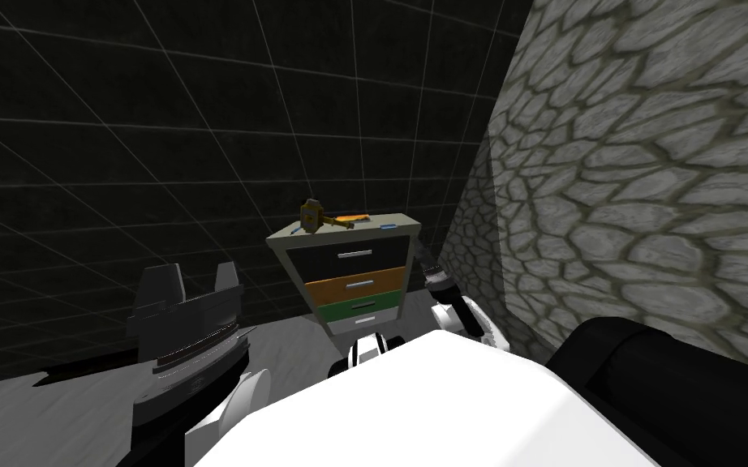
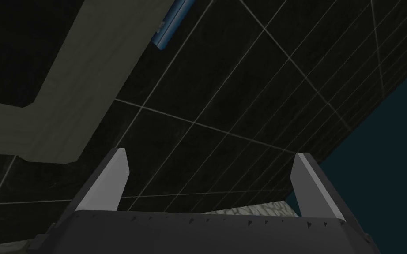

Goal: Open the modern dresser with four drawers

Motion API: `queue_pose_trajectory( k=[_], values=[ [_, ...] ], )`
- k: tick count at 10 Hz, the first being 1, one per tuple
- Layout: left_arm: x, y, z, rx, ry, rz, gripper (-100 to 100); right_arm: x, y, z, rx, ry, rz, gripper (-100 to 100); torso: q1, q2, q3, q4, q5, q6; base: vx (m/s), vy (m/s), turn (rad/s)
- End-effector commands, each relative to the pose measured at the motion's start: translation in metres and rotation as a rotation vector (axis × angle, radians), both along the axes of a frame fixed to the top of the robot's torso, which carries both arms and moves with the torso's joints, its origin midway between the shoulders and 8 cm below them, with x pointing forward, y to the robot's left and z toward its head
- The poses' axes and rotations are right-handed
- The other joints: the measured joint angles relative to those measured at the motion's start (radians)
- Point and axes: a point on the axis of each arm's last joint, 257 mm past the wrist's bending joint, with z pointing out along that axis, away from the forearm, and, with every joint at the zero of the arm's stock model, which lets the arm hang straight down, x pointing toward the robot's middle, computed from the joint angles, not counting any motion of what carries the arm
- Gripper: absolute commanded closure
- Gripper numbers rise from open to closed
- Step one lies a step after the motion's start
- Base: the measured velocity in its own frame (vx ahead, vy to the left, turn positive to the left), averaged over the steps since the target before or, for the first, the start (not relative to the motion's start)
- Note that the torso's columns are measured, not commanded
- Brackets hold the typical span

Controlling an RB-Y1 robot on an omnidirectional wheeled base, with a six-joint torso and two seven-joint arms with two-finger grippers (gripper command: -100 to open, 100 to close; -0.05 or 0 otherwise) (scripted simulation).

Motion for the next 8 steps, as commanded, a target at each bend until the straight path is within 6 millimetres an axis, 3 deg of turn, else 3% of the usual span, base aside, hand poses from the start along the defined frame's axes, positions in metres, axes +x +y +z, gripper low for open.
queue_pose_trajectory(
  k=[1,8],
  values=[
    [0.000,0.000,0.000,0.000,0.000,0.000,0,0.006,-0.003,-0.008,-0.123,0.026,-0.058,-100,0.000,-0.001,0.000,0.000,0.000,0.000,0.000,0.117,-0.026],
    [0.000,0.000,0.000,0.000,0.000,0.000,0,0.023,-0.019,-0.039,-0.515,0.092,-0.243,-100,-0.001,-0.002,-0.001,-0.001,0.000,0.000,0.010,0.125,-0.058]
  ],
)
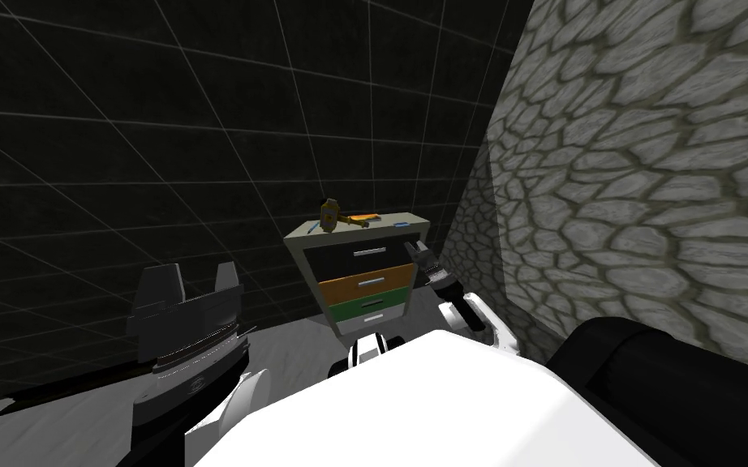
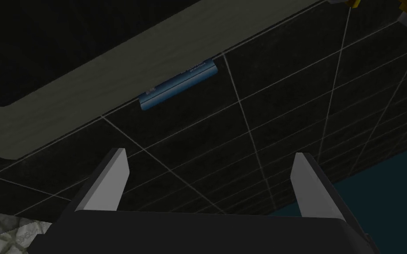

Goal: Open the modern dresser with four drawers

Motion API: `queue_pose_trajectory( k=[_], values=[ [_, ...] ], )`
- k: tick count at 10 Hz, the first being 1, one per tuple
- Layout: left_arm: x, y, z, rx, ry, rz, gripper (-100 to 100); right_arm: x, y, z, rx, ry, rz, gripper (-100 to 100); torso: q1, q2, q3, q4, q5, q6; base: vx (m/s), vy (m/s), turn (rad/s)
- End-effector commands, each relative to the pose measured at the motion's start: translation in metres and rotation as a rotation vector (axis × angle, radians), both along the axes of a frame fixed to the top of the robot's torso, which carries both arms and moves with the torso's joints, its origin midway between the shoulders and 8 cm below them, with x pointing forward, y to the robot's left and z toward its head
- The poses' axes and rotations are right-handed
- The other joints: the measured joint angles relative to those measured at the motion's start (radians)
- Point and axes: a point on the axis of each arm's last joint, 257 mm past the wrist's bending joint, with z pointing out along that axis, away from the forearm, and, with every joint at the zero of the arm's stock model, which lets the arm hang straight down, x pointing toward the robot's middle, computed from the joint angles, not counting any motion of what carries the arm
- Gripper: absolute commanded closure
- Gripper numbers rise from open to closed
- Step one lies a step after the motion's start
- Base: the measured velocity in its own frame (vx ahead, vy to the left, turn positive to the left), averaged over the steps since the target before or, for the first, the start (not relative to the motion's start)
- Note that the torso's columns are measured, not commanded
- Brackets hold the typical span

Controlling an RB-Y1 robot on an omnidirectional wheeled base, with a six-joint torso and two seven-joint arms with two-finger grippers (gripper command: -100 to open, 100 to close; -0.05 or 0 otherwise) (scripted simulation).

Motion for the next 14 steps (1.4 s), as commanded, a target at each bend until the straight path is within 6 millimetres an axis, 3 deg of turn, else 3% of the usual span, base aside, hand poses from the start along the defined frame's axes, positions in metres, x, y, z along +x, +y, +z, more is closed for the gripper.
queue_pose_trajectory(
  k=[1,5,14],
  values=[
    [0.000,0.000,0.000,0.000,0.000,0.000,0,0.008,-0.010,-0.013,-0.168,0.025,-0.079,-100,0.001,0.001,0.001,0.000,0.000,0.000,-0.007,0.171,-0.068],
    [0.000,0.000,0.000,0.000,0.000,0.000,0,0.014,-0.020,-0.025,-0.335,0.047,-0.152,-100,0.002,-0.001,0.000,0.000,0.000,0.000,0.005,0.136,-0.043],
    [0.000,0.000,0.000,0.000,0.000,0.000,0,0.040,-0.077,-0.069,-0.876,0.131,-0.395,-100,0.001,0.000,0.000,0.000,0.000,0.000,0.003,0.162,-0.014]
  ],
)
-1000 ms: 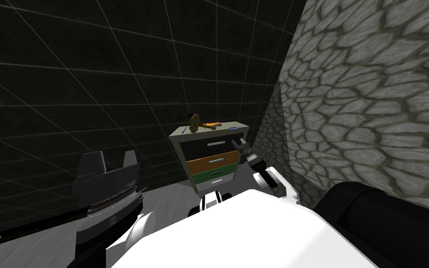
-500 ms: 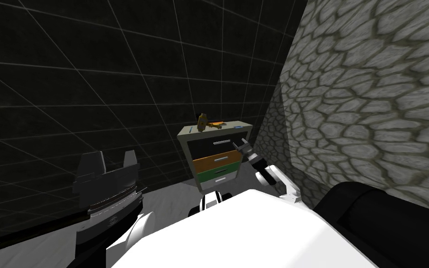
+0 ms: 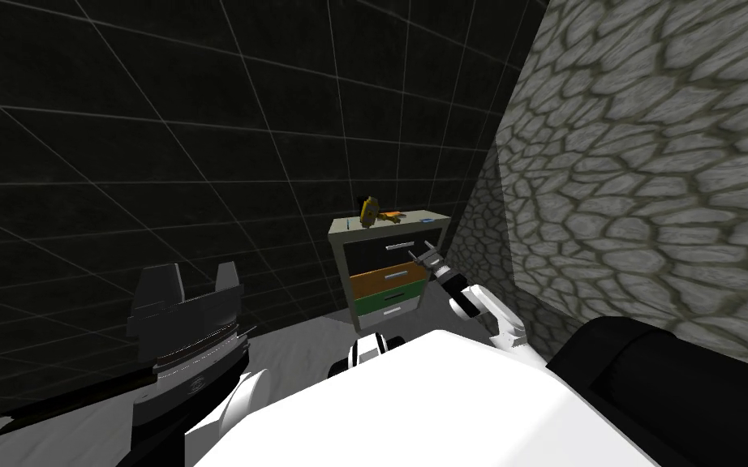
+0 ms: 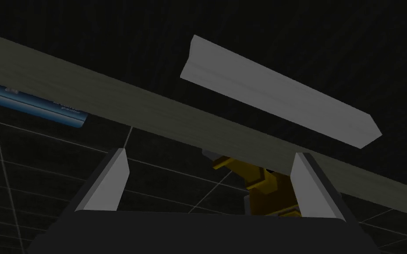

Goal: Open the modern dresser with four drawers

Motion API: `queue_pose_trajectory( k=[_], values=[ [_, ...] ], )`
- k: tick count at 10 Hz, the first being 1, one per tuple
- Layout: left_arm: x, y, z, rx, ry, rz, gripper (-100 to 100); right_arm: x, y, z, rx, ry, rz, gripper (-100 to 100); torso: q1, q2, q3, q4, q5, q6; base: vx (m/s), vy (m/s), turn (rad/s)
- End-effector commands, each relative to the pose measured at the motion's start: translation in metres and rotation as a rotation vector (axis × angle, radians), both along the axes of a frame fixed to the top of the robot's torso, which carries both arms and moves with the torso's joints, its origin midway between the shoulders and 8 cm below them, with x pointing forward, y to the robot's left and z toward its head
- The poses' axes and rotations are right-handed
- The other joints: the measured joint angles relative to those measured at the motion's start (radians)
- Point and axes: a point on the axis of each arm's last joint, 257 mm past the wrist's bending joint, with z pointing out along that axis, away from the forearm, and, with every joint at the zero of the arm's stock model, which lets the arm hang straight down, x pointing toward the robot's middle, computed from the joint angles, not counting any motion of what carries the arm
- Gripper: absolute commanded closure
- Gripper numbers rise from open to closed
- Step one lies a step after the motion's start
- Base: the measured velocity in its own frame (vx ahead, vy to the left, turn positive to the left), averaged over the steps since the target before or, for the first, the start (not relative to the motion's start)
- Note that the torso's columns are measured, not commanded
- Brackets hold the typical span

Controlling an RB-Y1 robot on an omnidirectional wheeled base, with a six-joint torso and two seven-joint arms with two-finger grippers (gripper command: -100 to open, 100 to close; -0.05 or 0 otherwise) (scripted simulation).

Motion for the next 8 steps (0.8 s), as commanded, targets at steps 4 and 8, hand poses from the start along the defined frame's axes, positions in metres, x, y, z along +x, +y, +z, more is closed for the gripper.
queue_pose_trajectory(
  k=[4,8],
  values=[
    [0.000,0.000,0.000,0.000,0.000,0.000,0,0.015,-0.042,-0.026,-0.313,0.056,-0.151,-100,0.002,0.000,0.000,0.000,0.001,0.000,0.000,0.198,0.022],
    [0.000,0.000,0.000,0.000,0.000,0.000,0,0.022,-0.068,-0.037,-0.495,0.088,-0.229,-100,-0.001,0.000,0.000,0.000,0.000,0.000,0.018,0.156,0.020]
  ],
)
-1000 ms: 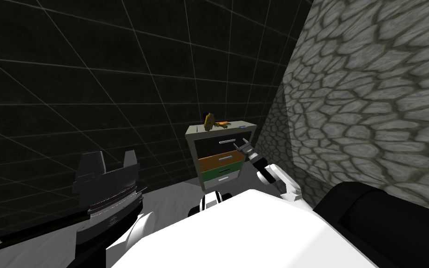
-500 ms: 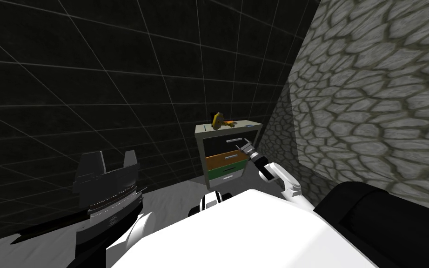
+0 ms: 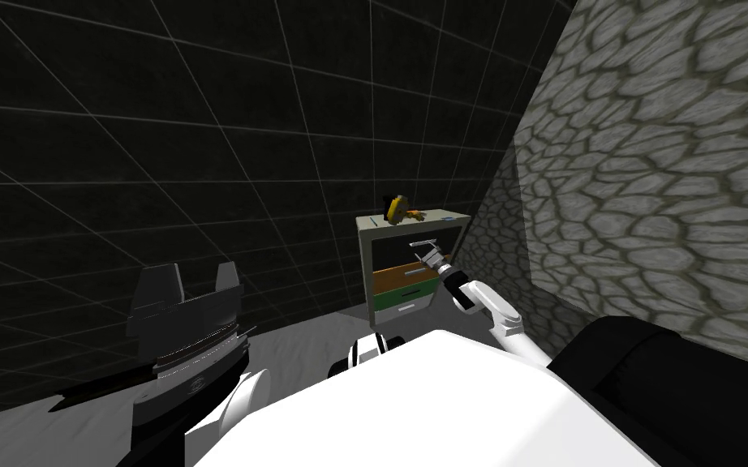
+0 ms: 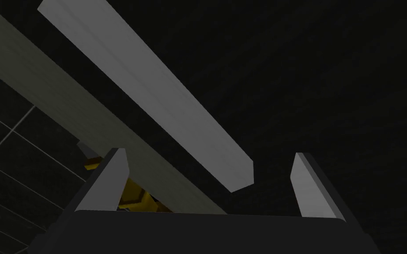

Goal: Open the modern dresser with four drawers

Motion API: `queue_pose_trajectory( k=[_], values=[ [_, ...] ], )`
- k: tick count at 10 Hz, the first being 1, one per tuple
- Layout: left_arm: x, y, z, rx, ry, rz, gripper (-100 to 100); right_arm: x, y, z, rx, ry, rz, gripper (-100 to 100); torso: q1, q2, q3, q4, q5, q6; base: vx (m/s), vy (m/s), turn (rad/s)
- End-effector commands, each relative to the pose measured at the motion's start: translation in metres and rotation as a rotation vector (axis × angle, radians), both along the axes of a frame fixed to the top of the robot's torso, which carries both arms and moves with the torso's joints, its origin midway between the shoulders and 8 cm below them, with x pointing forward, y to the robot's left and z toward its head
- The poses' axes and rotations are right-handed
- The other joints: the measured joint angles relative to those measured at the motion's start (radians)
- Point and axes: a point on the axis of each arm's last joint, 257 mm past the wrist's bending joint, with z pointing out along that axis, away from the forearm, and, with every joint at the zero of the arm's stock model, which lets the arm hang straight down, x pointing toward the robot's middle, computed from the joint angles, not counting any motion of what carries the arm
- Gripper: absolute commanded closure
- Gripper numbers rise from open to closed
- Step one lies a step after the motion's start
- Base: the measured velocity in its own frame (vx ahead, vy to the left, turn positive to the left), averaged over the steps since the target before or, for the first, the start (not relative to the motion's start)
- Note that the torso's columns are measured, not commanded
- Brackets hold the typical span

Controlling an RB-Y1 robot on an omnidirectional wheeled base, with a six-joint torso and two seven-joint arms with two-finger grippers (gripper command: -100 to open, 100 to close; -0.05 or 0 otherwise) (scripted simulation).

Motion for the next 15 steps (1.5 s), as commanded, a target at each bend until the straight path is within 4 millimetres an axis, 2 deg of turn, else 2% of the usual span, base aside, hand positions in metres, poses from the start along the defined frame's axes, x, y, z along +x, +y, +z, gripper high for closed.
queue_pose_trajectory(
  k=[1,5,6,8,10,11,13,14,15],
  values=[
    [0.000,0.000,0.000,0.000,0.000,0.000,0,0.004,-0.016,-0.005,-0.112,0.020,-0.045,-100,0.001,0.001,0.001,0.000,0.000,0.000,-0.012,0.148,0.016],
    [0.000,0.000,0.000,0.000,0.000,0.000,0,0.008,-0.039,-0.009,-0.264,0.045,-0.110,-100,0.001,0.000,0.000,0.000,0.000,0.000,0.004,0.118,0.005],
    [0.000,0.000,0.000,0.000,0.000,0.000,0,0.007,-0.036,-0.010,-0.238,0.041,-0.098,-100,0.003,-0.001,0.000,0.000,0.001,0.000,0.010,0.062,-0.006],
    [0.000,0.000,0.000,0.000,0.000,0.000,0,0.017,-0.065,-0.008,-0.245,0.051,-0.154,-100,-0.002,0.003,0.002,0.001,-0.001,-0.001,-0.074,0.019,0.256],
    [0.000,0.000,0.000,0.000,0.000,0.000,0,0.022,-0.079,-0.006,-0.245,0.055,-0.182,-100,0.001,0.004,0.003,0.001,0.000,0.000,-0.095,0.002,0.158],
    [0.000,0.000,0.000,0.000,0.000,0.000,0,0.027,-0.094,-0.003,-0.245,0.057,-0.211,-100,0.001,0.001,0.001,0.000,0.000,0.000,-0.096,-0.012,0.224],
    [0.000,0.000,0.000,0.000,0.000,0.000,0,0.031,-0.109,0.000,-0.244,0.059,-0.240,-100,0.003,-0.001,-0.001,0.000,0.001,0.000,-0.077,0.009,0.168],
    [0.000,0.000,0.000,0.000,0.000,0.000,0,0.033,-0.104,0.000,-0.245,0.058,-0.230,-100,0.003,-0.001,-0.001,0.000,0.001,0.000,-0.030,0.007,0.020],
    [0.000,0.000,0.000,0.000,0.000,0.000,0,0.027,-0.094,-0.003,-0.245,0.057,-0.211,100,0.002,-0.002,-0.001,-0.001,0.001,0.000,0.042,-0.005,-0.182]
  ],
)
